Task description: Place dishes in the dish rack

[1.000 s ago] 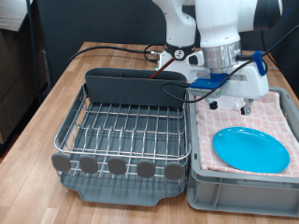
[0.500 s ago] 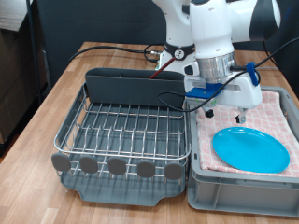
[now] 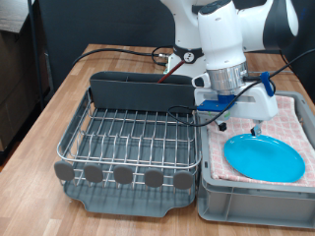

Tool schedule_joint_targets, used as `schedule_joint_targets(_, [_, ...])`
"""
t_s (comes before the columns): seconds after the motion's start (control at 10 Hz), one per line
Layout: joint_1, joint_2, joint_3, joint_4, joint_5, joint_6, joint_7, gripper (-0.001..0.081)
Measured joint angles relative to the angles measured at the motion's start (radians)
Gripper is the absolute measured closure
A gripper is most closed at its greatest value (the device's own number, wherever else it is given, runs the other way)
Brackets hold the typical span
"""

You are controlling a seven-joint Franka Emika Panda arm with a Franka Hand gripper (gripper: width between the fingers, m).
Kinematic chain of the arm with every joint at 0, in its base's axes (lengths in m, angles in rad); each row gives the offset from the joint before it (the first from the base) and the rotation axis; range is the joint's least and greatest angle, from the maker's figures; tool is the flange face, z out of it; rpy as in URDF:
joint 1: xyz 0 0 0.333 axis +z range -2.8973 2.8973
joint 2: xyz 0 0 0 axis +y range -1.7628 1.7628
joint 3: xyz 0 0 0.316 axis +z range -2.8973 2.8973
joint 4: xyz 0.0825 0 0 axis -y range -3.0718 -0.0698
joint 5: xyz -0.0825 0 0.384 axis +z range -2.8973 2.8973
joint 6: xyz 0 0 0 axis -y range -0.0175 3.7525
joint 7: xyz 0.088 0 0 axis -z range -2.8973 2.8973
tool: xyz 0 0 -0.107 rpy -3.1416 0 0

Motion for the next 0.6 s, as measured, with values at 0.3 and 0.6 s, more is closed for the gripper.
schedule_joint_targets(0.3, [0.0, 0.029, 0.005, 0.025, 0.039, 0.005, -0.04, 0.0003])
schedule_joint_targets(0.6, [0.0, 0.047, 0.015, 0.044, 0.076, 0.017, -0.075, 0.0003])
